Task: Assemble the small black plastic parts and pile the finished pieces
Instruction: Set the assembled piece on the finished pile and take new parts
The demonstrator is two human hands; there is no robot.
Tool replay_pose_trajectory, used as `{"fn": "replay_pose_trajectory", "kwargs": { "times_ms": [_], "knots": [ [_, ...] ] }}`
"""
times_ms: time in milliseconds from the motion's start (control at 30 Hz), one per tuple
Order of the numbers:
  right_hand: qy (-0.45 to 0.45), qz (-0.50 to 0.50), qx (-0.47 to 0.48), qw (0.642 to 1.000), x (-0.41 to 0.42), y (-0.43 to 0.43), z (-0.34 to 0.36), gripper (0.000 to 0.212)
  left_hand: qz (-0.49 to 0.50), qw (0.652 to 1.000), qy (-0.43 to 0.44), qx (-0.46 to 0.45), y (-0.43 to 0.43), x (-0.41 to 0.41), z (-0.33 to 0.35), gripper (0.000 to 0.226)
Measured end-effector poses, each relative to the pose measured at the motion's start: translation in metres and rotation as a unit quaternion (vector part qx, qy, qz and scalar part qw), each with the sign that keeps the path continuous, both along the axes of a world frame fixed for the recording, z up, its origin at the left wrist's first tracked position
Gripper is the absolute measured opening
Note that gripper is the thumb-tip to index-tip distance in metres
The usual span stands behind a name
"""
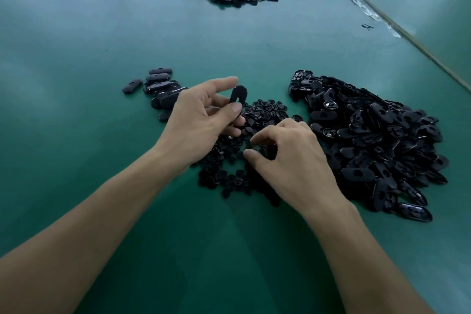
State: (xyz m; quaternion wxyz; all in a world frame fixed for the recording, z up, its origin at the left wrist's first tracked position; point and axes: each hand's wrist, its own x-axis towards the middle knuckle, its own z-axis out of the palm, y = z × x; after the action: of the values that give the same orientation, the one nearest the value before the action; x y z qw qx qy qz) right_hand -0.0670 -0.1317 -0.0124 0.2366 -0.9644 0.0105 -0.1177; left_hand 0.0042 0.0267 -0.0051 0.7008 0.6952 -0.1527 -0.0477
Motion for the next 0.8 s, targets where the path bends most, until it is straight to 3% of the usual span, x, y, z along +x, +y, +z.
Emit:
{"fn": "replay_pose_trajectory", "kwargs": {
  "times_ms": [200, 333, 700, 800],
  "knots": [
    [0.015, 0.01, -0.002, 1.0, -0.0016, 0.0027, 0.0025, 0.013, 0.02, 0.999, -0.025, 0.036, 0.0032, 0.002, -0.0054, 0.021],
    [0.014, 0.01, 0.001, 1.0, -0.0006, 0.0044, 0.0016, 0.011, 0.033, 0.998, -0.044, 0.039, 0.0018, 0.0008, -0.0079, 0.023],
    [-0.098, 0.023, 0.232, 0.968, 0.0015, 0.0039, 0.0055, 0.009, 0.043, 0.997, -0.052, 0.032, 0.0003, -0.0016, -0.0042, 0.019],
    [-0.112, 0.003, 0.305, 0.946, 0.0042, 0.0007, 0.0055, 0.019, 0.041, 0.997, -0.056, 0.038, -0.0001, -0.0016, -0.0042, 0.019]
  ]
}}
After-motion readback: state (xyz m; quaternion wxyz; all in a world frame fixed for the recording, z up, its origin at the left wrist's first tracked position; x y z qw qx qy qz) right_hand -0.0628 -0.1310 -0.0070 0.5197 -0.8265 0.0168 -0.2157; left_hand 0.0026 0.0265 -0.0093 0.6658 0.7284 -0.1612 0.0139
